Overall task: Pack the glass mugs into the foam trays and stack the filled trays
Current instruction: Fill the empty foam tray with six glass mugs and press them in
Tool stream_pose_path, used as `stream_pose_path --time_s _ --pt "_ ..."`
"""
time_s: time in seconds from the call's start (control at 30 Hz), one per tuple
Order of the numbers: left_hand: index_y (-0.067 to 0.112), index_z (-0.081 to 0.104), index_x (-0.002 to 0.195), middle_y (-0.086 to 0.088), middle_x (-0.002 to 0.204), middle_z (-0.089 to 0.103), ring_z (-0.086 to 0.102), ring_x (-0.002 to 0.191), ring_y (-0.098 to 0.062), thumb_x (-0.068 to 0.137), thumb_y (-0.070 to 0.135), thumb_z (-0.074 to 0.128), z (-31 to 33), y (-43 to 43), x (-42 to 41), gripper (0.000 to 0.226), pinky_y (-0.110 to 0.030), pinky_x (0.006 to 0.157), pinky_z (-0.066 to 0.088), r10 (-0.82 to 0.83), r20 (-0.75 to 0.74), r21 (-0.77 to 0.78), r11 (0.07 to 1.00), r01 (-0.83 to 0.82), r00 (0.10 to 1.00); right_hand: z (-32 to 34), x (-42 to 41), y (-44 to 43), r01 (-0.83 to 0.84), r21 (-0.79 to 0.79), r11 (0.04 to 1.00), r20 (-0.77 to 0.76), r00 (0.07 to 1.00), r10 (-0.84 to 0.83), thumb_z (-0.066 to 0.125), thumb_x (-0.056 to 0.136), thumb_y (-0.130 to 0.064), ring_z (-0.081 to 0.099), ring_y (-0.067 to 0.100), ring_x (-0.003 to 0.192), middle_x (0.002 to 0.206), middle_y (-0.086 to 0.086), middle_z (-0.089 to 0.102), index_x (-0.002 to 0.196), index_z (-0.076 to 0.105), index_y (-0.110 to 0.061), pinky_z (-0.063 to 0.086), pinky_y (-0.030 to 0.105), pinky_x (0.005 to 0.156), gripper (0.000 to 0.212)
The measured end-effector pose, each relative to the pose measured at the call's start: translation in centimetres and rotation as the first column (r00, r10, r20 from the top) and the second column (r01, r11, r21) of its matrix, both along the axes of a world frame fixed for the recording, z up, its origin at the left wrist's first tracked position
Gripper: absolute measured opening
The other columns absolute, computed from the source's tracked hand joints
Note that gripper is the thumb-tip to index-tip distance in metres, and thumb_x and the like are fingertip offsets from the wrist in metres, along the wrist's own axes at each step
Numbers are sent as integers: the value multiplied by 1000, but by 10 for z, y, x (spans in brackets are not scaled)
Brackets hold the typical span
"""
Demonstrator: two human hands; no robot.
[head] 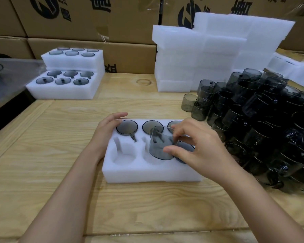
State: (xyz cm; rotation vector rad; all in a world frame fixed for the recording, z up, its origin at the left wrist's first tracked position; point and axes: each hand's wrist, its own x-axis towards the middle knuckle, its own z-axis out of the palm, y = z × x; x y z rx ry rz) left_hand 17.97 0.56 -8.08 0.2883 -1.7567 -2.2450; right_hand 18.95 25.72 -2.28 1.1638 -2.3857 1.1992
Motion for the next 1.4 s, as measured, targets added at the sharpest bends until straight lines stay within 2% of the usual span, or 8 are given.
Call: stream_pose_path --time_s 0.37,0.5,0.63,0.9,1.07,1.13,1.27,1.4 --pt "12 65 109 -2 76 71 67 65 -13 93 2 47 -1 0 -1 26 -19 55 52 -19 3 30 999 19 1000 -1 5 -12 -18 297 955 -72 997 41 71 83 -24 39 1 68 86 -7 50 89 62 -14 37 26 65 15" --pt "13 66 108 -6 81 70 66 68 -16 92 3 47 -2 -1 -2 26 -21 58 53 -25 11 34 999 25 1000 -3 15 -18 7 406 914 -108 993 40 61 90 -22 51 19 101 137 3 46 125 60 -20 49 39 80 34" --pt "13 67 107 -5 81 70 66 67 -16 93 3 47 -1 -1 -2 26 -21 58 53 -24 12 21 1000 24 1000 -18 17 -17 -54 470 881 -60 994 93 44 99 -25 14 11 145 158 -6 5 145 29 -30 20 25 115 49" --pt "13 66 110 -1 79 70 66 67 -13 92 4 47 0 2 0 27 -18 57 52 -9 13 1 1000 9 1000 -20 9 -16 -66 602 796 -74 988 138 28 101 -38 -4 9 146 158 -2 10 149 22 -30 -10 23 116 48" --pt "14 66 107 0 80 70 66 68 -12 93 4 46 0 2 1 27 -18 58 52 -14 8 2 1000 14 1000 -23 16 -21 -7 744 668 -104 986 126 9 82 -65 -13 12 145 159 2 -4 151 7 -28 -24 24 110 78" --pt "14 66 108 3 77 71 66 67 -11 93 5 46 1 3 1 26 -18 56 52 -16 9 -2 1000 16 1000 -21 19 -23 58 769 636 -161 981 106 20 86 -67 -1 19 146 158 9 5 151 14 -21 -17 32 114 80" --pt "14 67 107 3 76 71 66 66 -10 93 4 46 1 2 1 27 -17 56 51 -11 10 -12 1000 11 1000 -27 35 -34 253 740 623 -315 949 -12 34 84 -66 50 27 126 133 17 54 133 53 -12 40 41 105 75" --pt "14 66 107 8 76 71 66 66 -6 93 5 46 2 2 1 26 -14 55 49 -6 5 -55 998 6 1000 -34 43 -39 242 692 681 -259 963 -79 26 86 -59 46 30 129 136 20 50 137 49 -19 41 42 104 69"
